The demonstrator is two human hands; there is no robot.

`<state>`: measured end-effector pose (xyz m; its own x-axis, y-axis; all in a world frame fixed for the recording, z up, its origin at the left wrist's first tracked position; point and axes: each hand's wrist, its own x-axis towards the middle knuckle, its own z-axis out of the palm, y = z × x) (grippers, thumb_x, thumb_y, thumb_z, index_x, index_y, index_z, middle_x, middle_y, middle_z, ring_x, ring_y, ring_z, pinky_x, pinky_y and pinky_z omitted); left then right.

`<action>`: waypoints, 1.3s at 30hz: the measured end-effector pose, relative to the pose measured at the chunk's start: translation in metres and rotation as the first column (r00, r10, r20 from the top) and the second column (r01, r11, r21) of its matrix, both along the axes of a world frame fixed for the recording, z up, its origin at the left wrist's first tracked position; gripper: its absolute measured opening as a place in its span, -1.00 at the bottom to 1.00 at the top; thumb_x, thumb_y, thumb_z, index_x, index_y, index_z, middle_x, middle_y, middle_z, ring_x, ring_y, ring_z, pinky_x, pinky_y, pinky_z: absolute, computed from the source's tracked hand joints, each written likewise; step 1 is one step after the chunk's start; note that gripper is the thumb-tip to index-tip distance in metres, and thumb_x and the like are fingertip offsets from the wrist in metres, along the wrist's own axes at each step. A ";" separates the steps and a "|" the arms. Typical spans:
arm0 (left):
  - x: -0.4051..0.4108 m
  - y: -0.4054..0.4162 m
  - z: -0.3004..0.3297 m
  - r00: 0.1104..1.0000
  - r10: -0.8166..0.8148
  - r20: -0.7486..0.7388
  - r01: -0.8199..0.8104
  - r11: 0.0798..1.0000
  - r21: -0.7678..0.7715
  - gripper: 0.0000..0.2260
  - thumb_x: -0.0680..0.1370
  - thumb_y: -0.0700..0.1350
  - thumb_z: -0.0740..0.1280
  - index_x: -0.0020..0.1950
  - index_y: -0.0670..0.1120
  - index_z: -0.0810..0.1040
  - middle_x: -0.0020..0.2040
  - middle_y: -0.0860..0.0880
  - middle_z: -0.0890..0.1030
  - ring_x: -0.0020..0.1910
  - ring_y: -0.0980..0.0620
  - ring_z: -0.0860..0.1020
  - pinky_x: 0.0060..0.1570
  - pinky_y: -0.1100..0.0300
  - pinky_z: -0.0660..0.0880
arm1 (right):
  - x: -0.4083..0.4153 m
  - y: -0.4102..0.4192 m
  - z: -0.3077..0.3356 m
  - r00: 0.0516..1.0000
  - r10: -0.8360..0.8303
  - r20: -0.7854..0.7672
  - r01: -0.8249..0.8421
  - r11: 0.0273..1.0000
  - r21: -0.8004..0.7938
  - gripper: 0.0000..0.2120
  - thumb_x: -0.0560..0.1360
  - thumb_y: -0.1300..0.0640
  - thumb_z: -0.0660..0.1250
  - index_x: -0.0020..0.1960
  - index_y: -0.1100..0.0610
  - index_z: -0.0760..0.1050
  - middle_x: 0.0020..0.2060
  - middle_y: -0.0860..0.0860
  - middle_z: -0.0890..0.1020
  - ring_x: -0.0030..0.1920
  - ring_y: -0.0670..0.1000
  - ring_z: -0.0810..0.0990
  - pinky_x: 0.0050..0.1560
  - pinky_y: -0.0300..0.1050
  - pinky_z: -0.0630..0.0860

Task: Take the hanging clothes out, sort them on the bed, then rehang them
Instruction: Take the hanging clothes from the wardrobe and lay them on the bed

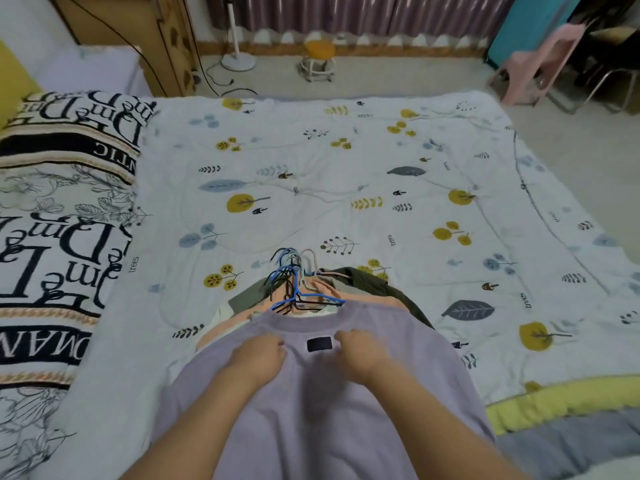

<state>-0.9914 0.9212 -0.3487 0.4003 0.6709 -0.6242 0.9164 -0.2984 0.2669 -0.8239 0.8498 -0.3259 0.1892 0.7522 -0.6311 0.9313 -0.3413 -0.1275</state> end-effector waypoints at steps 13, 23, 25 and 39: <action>-0.012 -0.105 0.165 0.964 0.088 0.252 -0.161 0.945 0.284 -0.65 0.59 0.00 0.15 0.38 0.00 0.38 0.34 0.00 0.46 0.29 -0.01 0.42 0.17 0.20 0.37 | -0.018 -0.078 0.135 0.969 0.235 0.072 -0.245 0.900 0.361 -0.67 0.55 0.11 0.14 0.29 0.09 0.43 0.24 0.11 0.50 0.23 0.13 0.47 0.12 -0.02 0.43; -0.080 -0.268 0.224 0.877 0.392 0.278 -0.478 0.774 0.415 -0.58 0.60 0.06 0.13 0.45 0.02 0.24 0.37 -0.02 0.39 0.33 0.00 0.38 0.26 0.16 0.34 | -0.055 -0.188 0.202 0.845 0.531 0.067 -0.499 0.737 0.455 -0.60 0.57 0.03 0.16 0.39 0.07 0.29 0.34 0.10 0.38 0.35 0.11 0.32 0.26 -0.02 0.35; -0.096 -0.304 0.231 0.861 0.431 0.272 -0.509 0.737 0.444 -0.58 0.60 0.07 0.13 0.45 0.01 0.23 0.37 -0.03 0.39 0.33 -0.01 0.38 0.25 0.16 0.35 | -0.069 -0.207 0.214 0.807 0.585 0.077 -0.546 0.691 0.473 -0.56 0.58 0.02 0.16 0.43 0.06 0.24 0.37 0.09 0.34 0.38 0.10 0.29 0.31 -0.03 0.33; -0.241 -0.524 0.279 0.552 0.788 0.275 -0.781 0.372 0.502 -0.56 0.58 0.09 0.19 0.43 0.00 0.27 0.39 -0.02 0.39 0.34 -0.01 0.37 0.27 0.16 0.33 | -0.246 -0.327 0.269 0.426 0.894 0.137 -0.822 0.320 0.470 -0.49 0.59 0.02 0.16 0.48 0.04 0.11 0.44 0.10 0.22 0.43 0.14 0.19 0.39 0.08 0.24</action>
<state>-1.2328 0.3975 -0.0699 -0.4861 0.8715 -0.0654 0.8167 0.4797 0.3207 -1.0697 0.5225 -0.0568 -0.7760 0.6072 -0.1704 0.6292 0.7637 -0.1443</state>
